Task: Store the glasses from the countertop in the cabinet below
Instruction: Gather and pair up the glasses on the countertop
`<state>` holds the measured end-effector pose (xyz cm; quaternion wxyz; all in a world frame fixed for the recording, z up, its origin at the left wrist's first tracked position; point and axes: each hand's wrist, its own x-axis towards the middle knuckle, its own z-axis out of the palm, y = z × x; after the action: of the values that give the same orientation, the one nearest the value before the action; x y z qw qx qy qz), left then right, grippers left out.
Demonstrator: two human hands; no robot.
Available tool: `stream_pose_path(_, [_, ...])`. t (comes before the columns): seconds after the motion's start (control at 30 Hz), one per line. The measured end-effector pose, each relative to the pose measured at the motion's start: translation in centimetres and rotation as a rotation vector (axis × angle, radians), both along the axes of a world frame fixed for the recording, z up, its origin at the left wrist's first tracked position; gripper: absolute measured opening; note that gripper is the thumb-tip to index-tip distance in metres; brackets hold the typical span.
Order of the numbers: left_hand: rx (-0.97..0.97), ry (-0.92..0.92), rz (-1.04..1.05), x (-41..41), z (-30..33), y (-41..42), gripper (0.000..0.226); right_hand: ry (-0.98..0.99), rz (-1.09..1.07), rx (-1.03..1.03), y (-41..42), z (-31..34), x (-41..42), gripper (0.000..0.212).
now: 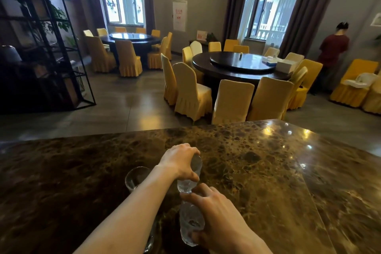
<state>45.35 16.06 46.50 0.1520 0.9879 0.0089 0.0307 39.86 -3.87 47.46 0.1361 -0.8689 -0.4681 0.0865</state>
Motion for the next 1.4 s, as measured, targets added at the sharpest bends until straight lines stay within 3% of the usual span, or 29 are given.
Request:
stream_pose_path(0.33, [-0.032,0.002,-0.015,-1.6,0.9,0.1,0.097,-0.023,-0.035,0.045,-0.5,0.4,-1.1,0.087])
stream_pose_path(0.43, [-0.137,-0.136,0.054,-4.3,1.6,2.0,0.083,-0.188,-0.052,0.211,-1.1,0.7,-2.9,0.063])
stream_pose_path(0.5, [-0.147,-0.160,0.093,-6.7,1.4,4.8,0.074,-0.192,-0.022,0.313,-0.8,0.5,-4.8,0.050])
stream_pose_path(0.67, [-0.082,0.016,0.128,-11.3,0.2,12.7,0.079,-0.275,0.129,0.085,3.8,-0.5,-8.2,0.039])
stream_pose_path(0.97, [0.003,0.168,-0.088,-10.8,-1.1,13.4,0.102,-0.289,0.107,-0.046,10.4,-2.6,-8.4,0.058])
stream_pose_path(1.1, [0.101,0.225,-0.144,-10.0,-1.6,12.6,0.100,-0.015,0.146,-0.204,12.1,-3.3,-7.1,0.083])
stream_pose_path(1.4, [0.156,0.198,-0.221,-9.2,-2.2,13.0,0.086,0.072,0.086,-0.214,12.7,-3.5,-6.9,0.078])
